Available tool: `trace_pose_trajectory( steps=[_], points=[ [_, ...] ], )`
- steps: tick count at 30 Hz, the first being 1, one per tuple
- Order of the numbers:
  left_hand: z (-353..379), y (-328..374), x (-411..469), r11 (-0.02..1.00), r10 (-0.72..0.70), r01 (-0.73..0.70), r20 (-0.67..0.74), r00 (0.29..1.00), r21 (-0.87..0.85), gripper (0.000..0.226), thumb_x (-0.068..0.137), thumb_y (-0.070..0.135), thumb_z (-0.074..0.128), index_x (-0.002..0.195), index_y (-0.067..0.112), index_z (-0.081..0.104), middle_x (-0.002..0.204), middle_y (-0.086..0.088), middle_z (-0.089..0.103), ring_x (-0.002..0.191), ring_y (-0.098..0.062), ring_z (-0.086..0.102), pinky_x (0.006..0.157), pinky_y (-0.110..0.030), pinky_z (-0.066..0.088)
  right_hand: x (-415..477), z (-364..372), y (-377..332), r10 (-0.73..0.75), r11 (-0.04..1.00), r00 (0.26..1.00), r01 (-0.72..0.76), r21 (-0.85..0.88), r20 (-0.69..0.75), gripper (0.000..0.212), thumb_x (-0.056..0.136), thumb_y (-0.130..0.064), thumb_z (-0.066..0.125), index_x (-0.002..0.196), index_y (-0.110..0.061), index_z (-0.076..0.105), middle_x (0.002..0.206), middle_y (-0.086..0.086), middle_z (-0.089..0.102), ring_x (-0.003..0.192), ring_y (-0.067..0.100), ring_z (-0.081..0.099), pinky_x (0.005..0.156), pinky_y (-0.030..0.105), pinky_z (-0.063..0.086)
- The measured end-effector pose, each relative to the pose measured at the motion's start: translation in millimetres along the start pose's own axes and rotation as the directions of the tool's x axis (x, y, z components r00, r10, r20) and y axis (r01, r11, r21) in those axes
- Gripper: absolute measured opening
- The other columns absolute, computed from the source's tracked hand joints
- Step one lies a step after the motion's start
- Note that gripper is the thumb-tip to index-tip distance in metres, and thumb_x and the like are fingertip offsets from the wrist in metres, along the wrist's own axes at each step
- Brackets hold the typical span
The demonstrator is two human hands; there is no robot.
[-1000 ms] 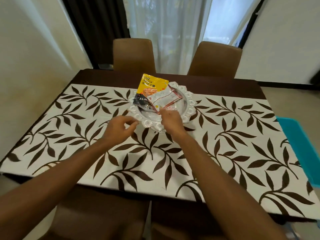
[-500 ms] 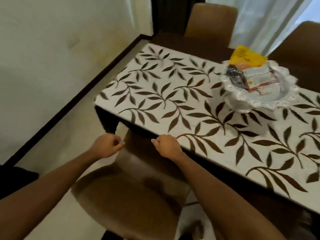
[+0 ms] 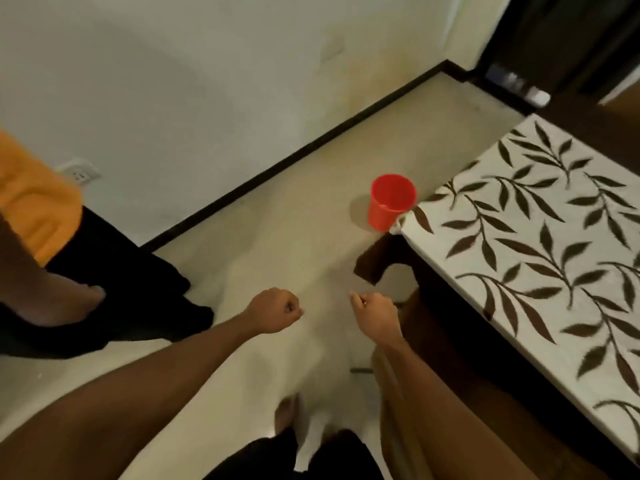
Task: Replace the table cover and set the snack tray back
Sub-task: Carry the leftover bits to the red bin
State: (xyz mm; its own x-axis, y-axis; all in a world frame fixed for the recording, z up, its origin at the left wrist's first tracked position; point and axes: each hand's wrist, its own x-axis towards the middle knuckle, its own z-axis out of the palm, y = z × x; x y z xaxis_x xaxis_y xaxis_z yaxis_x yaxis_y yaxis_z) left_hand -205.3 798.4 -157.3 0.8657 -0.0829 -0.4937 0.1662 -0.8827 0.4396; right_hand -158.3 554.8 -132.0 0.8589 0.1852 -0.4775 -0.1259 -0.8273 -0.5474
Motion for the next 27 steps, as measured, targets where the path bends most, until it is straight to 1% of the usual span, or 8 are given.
trace_pose_trajectory(
  steps=[3,5,9,12,14,17,24,27],
  points=[
    [-29,-32,27,0.998,-0.068,0.068,-0.009,0.998,-0.016,0.029,0.093,0.04,0.062,0.071,0.021,0.066,0.067,0.012,0.057,0.069,-0.014,0.058,0.065,-0.026,0.04,44,2,-30,-0.033,0.999,0.999,0.033,-0.005,-0.009,0.052,0.105,-0.037,0.046,0.057,-0.017,0.039,0.055,0.0,0.044,0.054,0.017,0.045,0.054,0.033,0.034],
    [-44,-39,58,0.997,-0.076,0.075,-0.016,0.997,-0.018,0.029,0.093,0.039,0.062,0.069,0.024,0.063,0.065,0.014,0.055,0.069,-0.016,0.057,0.066,-0.026,0.039,80,-5,-40,-0.019,0.999,0.999,0.02,0.028,-0.048,0.054,0.104,-0.039,0.046,0.055,-0.018,0.038,0.053,0.0,0.044,0.052,0.018,0.044,0.053,0.034,0.032],
    [-66,-29,128,0.999,-0.035,0.035,0.047,0.998,-0.002,0.029,0.095,0.038,0.061,0.069,0.026,0.06,0.073,0.006,0.061,0.071,-0.015,0.058,0.065,-0.025,0.04,146,-20,-49,0.024,0.997,0.995,-0.017,0.075,-0.095,0.054,0.103,-0.041,0.046,0.055,-0.018,0.038,0.056,0.001,0.045,0.061,0.026,0.047,0.063,0.036,0.037],
    [-85,-14,191,1.0,-0.011,0.011,0.08,0.997,-0.005,0.03,0.092,0.042,0.06,0.064,0.031,0.058,0.073,0.008,0.064,0.072,-0.016,0.062,0.065,-0.027,0.045,194,-35,-55,0.061,0.989,0.992,-0.044,0.143,-0.114,0.054,0.105,-0.04,0.046,0.057,-0.016,0.04,0.059,0.003,0.049,0.066,0.028,0.05,0.064,0.035,0.034],
    [-99,-3,228,0.999,-0.034,0.037,0.078,0.996,-0.034,0.029,0.089,0.045,0.059,0.066,0.027,0.064,0.072,0.008,0.069,0.071,-0.015,0.065,0.066,-0.03,0.051,228,-46,-58,0.079,0.985,0.99,-0.06,0.165,-0.113,0.054,0.106,-0.038,0.046,0.057,-0.016,0.04,0.063,0.007,0.052,0.068,0.028,0.051,0.063,0.035,0.031],
    [-125,14,298,0.998,-0.045,0.051,0.127,0.991,-0.045,0.027,0.091,0.041,0.063,0.072,0.023,0.07,0.073,0.006,0.072,0.072,-0.016,0.068,0.071,-0.032,0.056,279,-69,-55,0.168,0.966,0.981,-0.144,0.216,-0.094,0.054,0.105,-0.039,0.046,0.057,-0.015,0.042,0.059,0.005,0.051,0.066,0.027,0.051,0.063,0.033,0.03],
    [-177,57,409,0.999,-0.011,0.022,0.207,0.978,-0.05,0.026,0.094,0.036,0.063,0.082,0.016,0.074,0.078,0.004,0.075,0.077,-0.014,0.07,0.076,-0.03,0.055,352,-120,-36,0.346,0.897,0.933,-0.299,0.327,-0.097,0.057,0.103,-0.04,0.05,0.052,-0.016,0.041,0.054,0.0,0.044,0.065,0.027,0.052,0.064,0.032,0.034],
    [-191,74,458,1.0,0.022,-0.016,0.257,0.966,-0.026,0.023,0.093,0.029,0.063,0.08,0.014,0.074,0.082,0.001,0.075,0.08,-0.016,0.07,0.076,-0.031,0.054,386,-143,-24,0.428,0.849,0.899,-0.365,0.382,-0.091,0.056,0.104,-0.04,0.048,0.054,-0.016,0.042,0.055,-0.001,0.045,0.067,0.027,0.053,0.064,0.031,0.033]
  ],
)
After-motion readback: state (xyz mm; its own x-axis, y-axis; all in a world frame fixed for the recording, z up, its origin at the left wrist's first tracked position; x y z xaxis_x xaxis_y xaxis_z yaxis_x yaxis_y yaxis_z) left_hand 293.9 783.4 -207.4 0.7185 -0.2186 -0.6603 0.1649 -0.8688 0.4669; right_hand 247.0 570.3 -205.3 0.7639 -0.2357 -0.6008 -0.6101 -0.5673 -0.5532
